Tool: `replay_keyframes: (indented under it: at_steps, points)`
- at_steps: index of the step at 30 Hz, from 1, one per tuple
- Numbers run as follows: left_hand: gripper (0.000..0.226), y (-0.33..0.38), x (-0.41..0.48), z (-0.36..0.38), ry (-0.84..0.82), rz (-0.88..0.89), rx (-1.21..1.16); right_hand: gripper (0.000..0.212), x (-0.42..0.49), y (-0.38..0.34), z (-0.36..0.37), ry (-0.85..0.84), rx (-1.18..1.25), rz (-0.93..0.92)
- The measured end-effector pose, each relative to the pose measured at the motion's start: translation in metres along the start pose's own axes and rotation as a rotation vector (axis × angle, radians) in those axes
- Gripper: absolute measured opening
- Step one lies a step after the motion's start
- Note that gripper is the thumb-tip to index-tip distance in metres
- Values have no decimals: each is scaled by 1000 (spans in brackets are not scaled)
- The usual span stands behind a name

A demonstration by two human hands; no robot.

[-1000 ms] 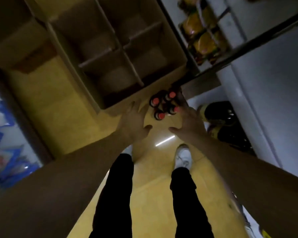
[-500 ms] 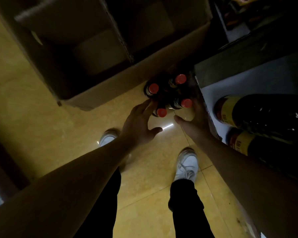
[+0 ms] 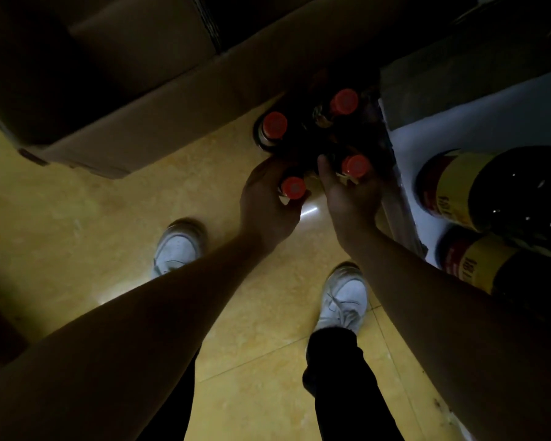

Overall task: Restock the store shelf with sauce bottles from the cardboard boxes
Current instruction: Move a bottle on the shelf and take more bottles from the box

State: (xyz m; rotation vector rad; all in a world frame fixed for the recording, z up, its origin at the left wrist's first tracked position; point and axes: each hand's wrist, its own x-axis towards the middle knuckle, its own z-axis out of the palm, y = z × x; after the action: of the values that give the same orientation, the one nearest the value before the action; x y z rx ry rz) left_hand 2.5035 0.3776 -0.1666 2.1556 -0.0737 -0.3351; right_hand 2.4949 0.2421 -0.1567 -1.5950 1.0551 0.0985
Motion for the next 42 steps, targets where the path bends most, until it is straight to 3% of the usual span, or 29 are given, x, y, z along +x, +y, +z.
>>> replay_keyframes:
  at_steps: [11,19,25,30,33,37,38,42]
  points:
    - [38,-14,17,7,-139,20,-7,36,2,-1,13,188,-82,-190]
    - [39,0,6,-5,-119,-133,-60,28,-13,4,4,212,-137,-200]
    - [33,4,-1,-42,-204,-261,98,17,-37,-15,-8,227,-194,-159]
    - [31,39,-6,-93,-228,-321,209,25,-70,-57,-11,223,-132,-44]
    - [31,70,-8,-132,-199,-408,136,16,-96,-93,-11,210,-148,-75]
    - [47,120,-9,-190,-202,-470,16,63,-134,-152,-14,185,-160,-115]
    - [45,138,-10,-207,-201,-465,-4,66,-145,-171,-15,176,-162,-114]
    - [33,215,-19,-279,-175,-439,-84,37,-200,-258,-26,116,-206,-125]
